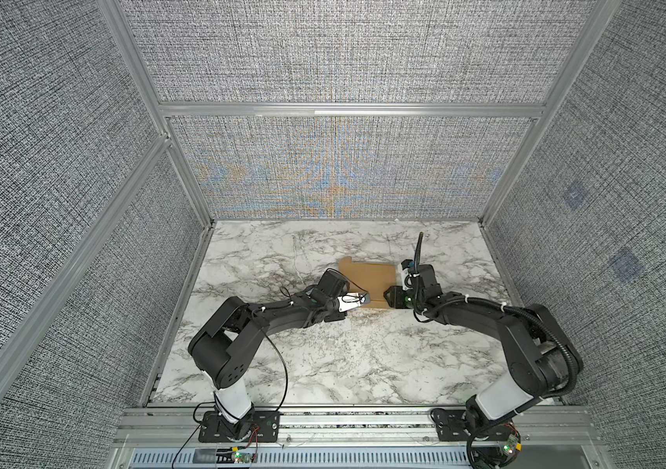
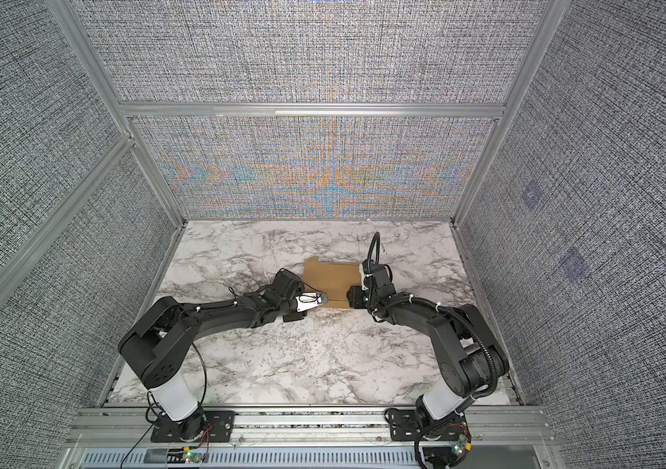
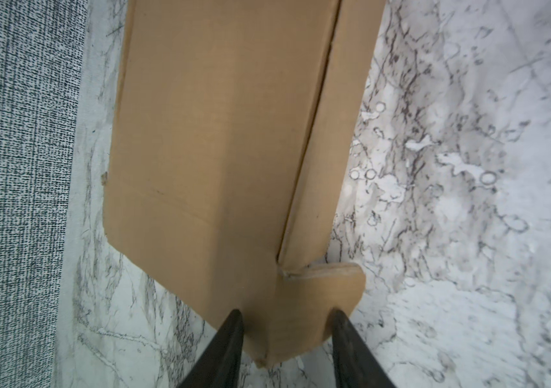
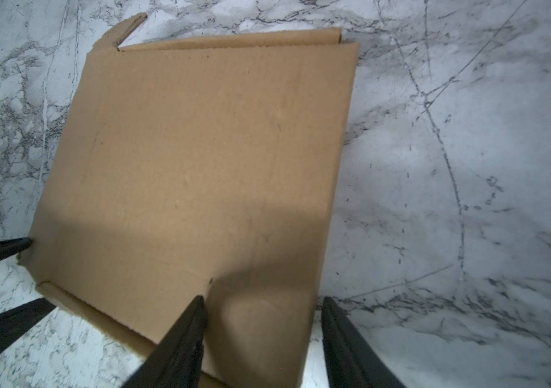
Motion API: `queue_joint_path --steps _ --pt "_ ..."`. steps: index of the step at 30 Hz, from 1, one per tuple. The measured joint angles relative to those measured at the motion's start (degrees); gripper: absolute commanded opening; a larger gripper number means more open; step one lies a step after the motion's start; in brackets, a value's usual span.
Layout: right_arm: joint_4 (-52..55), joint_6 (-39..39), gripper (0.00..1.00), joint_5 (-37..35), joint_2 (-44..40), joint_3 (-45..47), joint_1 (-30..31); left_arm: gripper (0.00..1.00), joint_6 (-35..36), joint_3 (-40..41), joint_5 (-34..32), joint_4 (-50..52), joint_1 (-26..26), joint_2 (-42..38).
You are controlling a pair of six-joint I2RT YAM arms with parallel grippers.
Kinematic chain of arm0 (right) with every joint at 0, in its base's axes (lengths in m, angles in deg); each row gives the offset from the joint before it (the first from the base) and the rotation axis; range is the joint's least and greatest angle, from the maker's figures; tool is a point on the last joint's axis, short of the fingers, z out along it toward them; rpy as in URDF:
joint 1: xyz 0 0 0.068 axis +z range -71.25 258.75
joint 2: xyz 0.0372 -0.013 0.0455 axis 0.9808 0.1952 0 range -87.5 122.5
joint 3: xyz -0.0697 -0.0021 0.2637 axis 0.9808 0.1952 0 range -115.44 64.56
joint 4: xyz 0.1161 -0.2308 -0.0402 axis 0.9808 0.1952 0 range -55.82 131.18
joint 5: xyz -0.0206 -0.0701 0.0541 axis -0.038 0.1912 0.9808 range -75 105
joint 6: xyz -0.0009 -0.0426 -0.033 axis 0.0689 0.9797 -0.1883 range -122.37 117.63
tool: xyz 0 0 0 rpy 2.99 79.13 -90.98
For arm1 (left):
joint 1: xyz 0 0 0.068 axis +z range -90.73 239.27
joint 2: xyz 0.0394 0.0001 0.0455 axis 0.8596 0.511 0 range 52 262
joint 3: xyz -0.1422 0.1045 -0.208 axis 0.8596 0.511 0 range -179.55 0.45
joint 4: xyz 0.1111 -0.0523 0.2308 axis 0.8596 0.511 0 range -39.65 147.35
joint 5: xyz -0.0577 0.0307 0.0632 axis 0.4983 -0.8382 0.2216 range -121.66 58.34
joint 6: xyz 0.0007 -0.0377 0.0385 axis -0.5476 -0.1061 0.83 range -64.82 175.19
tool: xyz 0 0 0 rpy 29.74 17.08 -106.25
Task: Assemble paper box
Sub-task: Press the paper box at the center of the table.
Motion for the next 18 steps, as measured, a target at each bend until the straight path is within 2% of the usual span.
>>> queue_joint_path --steps 7,13,18 --pt "0.0 0.0 0.55 0.0 0.0 0.0 0.0 0.49 0.7 -2.4 -1.2 0.5 0.0 1.8" --pt "0.0 0.0 0.55 0.1 0.0 0.0 0.0 0.53 -1.3 -5.2 6.3 2.7 0.0 1.9" --pt "0.0 0.0 0.55 0.1 0.0 0.0 0.0 0.52 -0.7 -5.0 7.7 3.0 -0.1 3.0"
